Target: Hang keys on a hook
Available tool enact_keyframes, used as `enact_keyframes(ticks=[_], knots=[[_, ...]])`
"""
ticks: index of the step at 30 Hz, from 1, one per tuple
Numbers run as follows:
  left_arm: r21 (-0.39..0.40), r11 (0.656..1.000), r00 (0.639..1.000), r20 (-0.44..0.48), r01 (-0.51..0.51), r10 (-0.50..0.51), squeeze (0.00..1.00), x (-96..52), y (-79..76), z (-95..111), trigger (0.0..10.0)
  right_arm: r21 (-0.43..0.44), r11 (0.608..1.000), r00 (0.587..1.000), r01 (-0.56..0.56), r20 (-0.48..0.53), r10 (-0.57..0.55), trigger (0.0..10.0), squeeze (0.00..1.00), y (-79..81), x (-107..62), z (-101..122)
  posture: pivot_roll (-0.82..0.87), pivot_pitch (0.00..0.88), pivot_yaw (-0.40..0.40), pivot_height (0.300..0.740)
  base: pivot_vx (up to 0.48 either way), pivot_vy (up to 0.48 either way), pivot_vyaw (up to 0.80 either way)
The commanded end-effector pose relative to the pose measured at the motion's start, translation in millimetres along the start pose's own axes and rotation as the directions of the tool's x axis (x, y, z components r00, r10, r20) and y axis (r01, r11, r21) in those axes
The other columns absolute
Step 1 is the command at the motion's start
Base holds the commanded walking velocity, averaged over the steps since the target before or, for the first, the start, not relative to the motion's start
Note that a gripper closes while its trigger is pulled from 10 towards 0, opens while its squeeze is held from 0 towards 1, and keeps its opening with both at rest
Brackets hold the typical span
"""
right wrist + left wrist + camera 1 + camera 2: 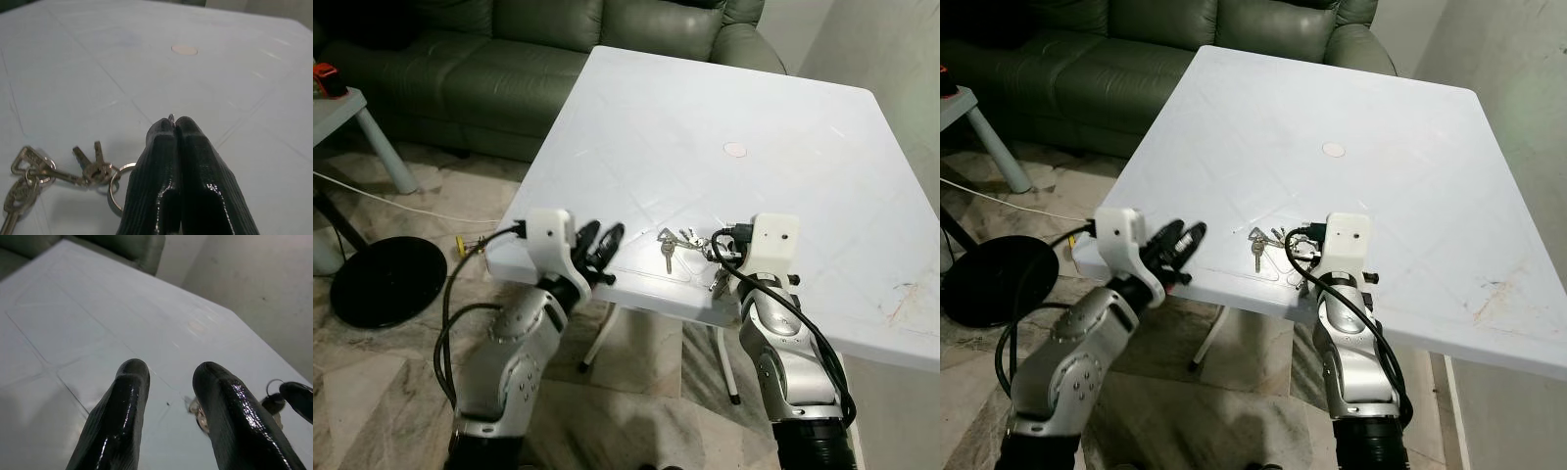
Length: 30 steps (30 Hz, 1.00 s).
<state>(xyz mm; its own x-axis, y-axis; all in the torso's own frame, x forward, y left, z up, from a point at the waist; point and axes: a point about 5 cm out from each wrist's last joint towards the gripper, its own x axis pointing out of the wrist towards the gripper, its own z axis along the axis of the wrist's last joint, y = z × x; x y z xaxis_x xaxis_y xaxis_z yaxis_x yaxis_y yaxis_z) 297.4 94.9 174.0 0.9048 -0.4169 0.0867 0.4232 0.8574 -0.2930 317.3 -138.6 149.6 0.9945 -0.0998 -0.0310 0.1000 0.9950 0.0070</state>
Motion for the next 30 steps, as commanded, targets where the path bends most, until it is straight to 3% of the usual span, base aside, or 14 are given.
enact_keyframes(ticks=[1,7,8,9,10,11,12,16,19,24,30], knots=[[0.014,0.999,0.999,0.024,-0.039,0.038,0.0,5.6,5.6,5,10.0,-0.009,1.0,0.999,0.011,0.053,-0.01,0.0,0.0,-4.6,1.9,11,0.18,0.074,-0.088,0.74,0.0,0.0,0.0],[0.065,0.993,0.993,0.079,-0.098,0.093,0.0,15.9,19.4,15,10.0,-0.037,0.999,0.992,0.012,0.126,-0.007,0.0,0.0,-7.9,4.9,19,0.17,0.037,-0.084,0.74,0.0,0.0,0.0],[0.07,0.992,0.992,0.076,-0.106,0.1,0.0,17.6,22.3,16,10.0,-0.048,0.999,0.991,0.017,0.137,-0.01,4.3,0.0,-9.4,5.5,21,0.17,0.025,-0.084,0.74,0.0,0.0,0.0],[0.075,0.991,0.992,0.074,-0.108,0.103,0.0,18.0,24.0,15,10.0,-0.051,0.999,0.99,0.019,0.141,-0.012,7.2,0.0,-10.4,5.5,21,0.16,0.017,-0.081,0.74,0.0,0.0,0.0],[0.087,0.99,0.992,0.075,-0.108,0.102,0.0,17.8,24.5,15,10.0,-0.051,0.998,0.99,0.02,0.142,-0.012,8.7,0.0,-10.9,5.2,21,0.16,0.012,-0.08,0.74,0.0,0.0,0.0],[0.096,0.989,0.992,0.076,-0.109,0.102,0.0,17.8,24.9,14,10.0,-0.051,0.998,0.99,0.02,0.142,-0.013,8.7,0.0,-11.2,5.0,21,0.16,0.012,-0.08,0.74,0.0,0.0,0.0],[0.116,0.987,0.992,0.08,-0.11,0.101,0.0,17.5,25.6,14,10.0,-0.056,0.998,0.988,0.014,0.155,-0.005,10.0,0.0,-11.5,4.6,21,0.16,0.003,-0.08,0.74,0.0,0.0,0.0],[0.114,0.988,0.994,0.058,-0.103,0.097,0.0,16.7,30.2,9,10.0,-0.081,0.997,0.975,-0.016,0.221,0.034,10.0,0.0,-16.6,-0.5,22,0.16,0.0,-0.078,0.74,0.0,0.0,0.0],[0.103,0.99,0.994,0.051,-0.097,0.092,0.0,16.1,31.7,8,10.0,-0.038,0.998,0.973,-0.045,0.225,0.053,10.0,0.0,-18.6,-3.4,20,0.15,0.0,-0.078,0.74,0.0,0.0,0.0],[0.074,0.991,0.993,0.059,-0.109,0.105,0.0,11.4,37.2,3,10.0,0.036,0.987,0.937,-0.154,0.322,0.134,10.0,0.0,-23.5,-15.9,18,0.16,0.0,-0.081,0.74,0.0,0.0,0.0],[0.107,0.989,0.993,0.068,-0.104,0.097,0.0,4.0,39.2,-4,10.0,0.076,0.976,0.926,-0.202,0.339,0.165,10.0,0.0,-26.5,-21.2,10,0.15,0.0,-0.08,0.74,0.0,0.0,0.0]])
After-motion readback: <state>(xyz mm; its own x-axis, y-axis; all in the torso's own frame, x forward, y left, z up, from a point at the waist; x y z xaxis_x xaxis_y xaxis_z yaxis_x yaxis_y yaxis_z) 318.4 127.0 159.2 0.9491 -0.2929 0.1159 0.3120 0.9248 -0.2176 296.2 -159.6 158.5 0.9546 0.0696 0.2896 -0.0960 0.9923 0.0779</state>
